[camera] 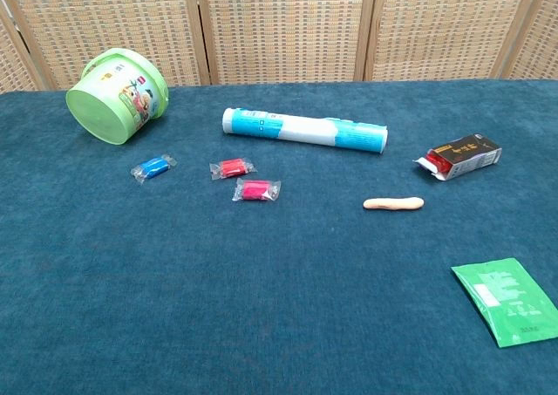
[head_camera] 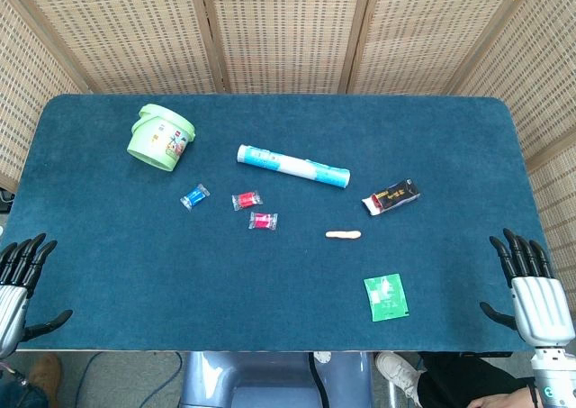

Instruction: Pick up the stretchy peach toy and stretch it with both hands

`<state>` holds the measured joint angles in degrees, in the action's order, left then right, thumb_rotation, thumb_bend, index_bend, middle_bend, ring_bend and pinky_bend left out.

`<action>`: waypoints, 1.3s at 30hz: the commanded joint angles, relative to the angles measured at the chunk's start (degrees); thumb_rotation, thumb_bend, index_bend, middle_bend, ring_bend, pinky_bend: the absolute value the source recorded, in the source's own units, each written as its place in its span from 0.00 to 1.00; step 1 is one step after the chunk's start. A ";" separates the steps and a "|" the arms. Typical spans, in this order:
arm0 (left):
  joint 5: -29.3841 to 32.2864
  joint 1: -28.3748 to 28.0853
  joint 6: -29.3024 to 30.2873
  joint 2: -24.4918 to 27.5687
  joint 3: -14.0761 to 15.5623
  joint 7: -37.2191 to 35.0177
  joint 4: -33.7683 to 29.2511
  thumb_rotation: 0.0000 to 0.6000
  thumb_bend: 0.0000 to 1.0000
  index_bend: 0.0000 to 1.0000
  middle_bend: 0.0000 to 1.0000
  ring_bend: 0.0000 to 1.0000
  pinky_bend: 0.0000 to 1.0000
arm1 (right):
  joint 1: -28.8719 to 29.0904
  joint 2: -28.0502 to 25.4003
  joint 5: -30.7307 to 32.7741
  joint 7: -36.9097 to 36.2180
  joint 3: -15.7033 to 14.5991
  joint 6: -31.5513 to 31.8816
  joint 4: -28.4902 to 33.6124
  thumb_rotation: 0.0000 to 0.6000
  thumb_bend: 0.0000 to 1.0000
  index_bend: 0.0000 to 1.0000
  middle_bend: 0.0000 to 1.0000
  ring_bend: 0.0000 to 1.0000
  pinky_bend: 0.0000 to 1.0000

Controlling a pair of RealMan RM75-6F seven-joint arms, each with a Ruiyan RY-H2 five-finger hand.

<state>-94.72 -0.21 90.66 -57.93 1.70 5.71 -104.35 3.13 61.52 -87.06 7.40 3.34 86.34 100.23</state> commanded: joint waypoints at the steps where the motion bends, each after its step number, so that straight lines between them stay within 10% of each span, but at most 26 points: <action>1: 0.10 -0.04 -0.14 0.04 -0.01 -0.05 -0.01 1.00 0.00 0.00 0.00 0.00 0.00 | 0.00 0.03 0.09 -0.04 -0.03 -0.10 -0.08 1.00 0.00 0.00 0.00 0.00 0.00; 13: -0.52 -0.51 -0.55 -1.01 -0.23 1.28 0.39 1.00 0.00 0.00 0.00 0.00 0.00 | 3.57 0.50 1.24 -1.89 0.28 -6.72 -0.30 1.00 0.00 0.00 0.00 0.00 0.00; 23: 2.78 -1.88 -2.59 -3.77 -2.07 3.83 1.97 1.00 0.00 0.00 0.00 0.00 0.00 | 19.75 4.57 6.06 -8.33 8.30 -25.63 -7.80 1.00 0.01 0.20 0.00 0.00 0.00; 39: 8.01 -3.16 -5.17 -6.29 -3.76 7.08 3.63 1.00 0.00 0.00 0.00 0.00 0.00 | 34.61 19.66 26.03 0.78 11.40 -43.60 -22.71 1.00 0.37 0.37 0.00 0.00 0.00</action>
<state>-86.83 -3.30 85.59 -64.12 -2.00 12.68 -100.78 36.63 79.47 -62.35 6.48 14.92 43.74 78.79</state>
